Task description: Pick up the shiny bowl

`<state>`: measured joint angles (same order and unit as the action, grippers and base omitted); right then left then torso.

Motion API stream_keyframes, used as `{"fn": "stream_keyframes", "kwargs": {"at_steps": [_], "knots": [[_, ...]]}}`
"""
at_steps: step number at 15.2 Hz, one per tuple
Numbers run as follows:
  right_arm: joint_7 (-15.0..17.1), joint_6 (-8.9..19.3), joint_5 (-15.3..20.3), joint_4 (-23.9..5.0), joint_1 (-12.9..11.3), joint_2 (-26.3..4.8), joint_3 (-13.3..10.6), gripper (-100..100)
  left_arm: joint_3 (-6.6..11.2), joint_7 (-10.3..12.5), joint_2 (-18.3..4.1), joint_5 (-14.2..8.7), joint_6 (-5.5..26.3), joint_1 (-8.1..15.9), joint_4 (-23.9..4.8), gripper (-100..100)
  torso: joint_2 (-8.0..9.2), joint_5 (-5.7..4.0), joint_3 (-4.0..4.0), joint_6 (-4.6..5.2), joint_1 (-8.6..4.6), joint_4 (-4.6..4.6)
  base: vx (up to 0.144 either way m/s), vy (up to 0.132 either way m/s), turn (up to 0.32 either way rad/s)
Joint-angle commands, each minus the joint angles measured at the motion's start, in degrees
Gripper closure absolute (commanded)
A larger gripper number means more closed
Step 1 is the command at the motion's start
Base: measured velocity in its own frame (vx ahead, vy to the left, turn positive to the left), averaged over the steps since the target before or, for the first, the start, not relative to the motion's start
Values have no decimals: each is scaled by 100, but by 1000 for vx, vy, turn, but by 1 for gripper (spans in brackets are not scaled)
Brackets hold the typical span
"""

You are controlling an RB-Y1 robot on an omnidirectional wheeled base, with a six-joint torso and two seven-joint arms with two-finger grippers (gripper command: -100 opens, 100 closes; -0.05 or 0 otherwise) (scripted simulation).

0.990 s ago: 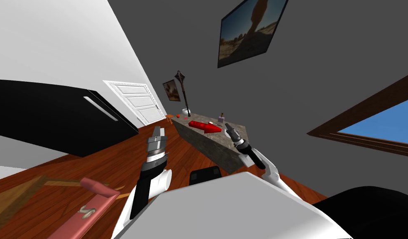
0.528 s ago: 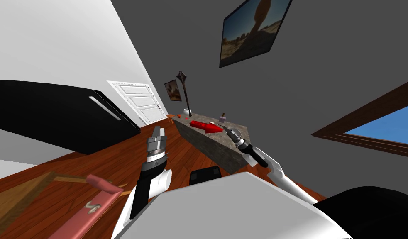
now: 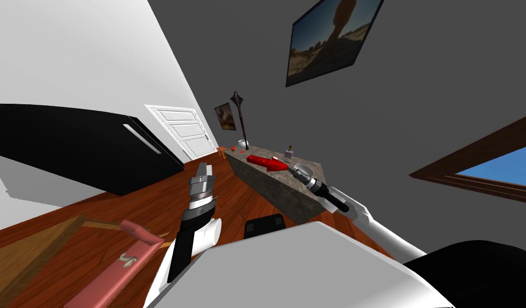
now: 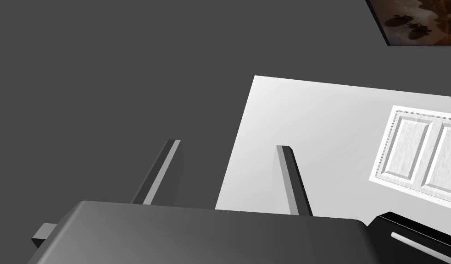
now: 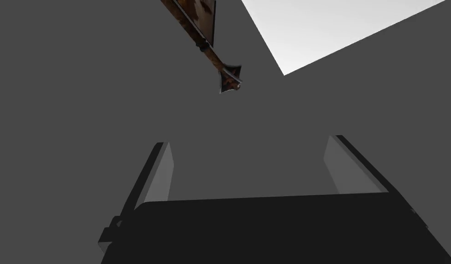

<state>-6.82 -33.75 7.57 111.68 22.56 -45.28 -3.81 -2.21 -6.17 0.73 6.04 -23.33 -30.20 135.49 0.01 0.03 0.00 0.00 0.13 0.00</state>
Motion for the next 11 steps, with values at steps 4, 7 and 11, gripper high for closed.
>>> {"fn": "stream_keyframes", "kwargs": {"at_steps": [4,7,11], "knots": [[-49,-14,255,-398,5,-643,-62,-100,0,0,0,0,0,0,0,0,0,0,0,0,1,0,-1,39,42],[-74,-23,376,-583,15,-1011,-100,-100,0,0,0,0,0,0,0,0,0,1,0,0,4,0,-2,45,39],[-101,-34,498,-767,29,-1486,-144,-100,0,0,0,0,0,0,0,0,-1,1,-1,-1,4,-1,1,43,51]]}}
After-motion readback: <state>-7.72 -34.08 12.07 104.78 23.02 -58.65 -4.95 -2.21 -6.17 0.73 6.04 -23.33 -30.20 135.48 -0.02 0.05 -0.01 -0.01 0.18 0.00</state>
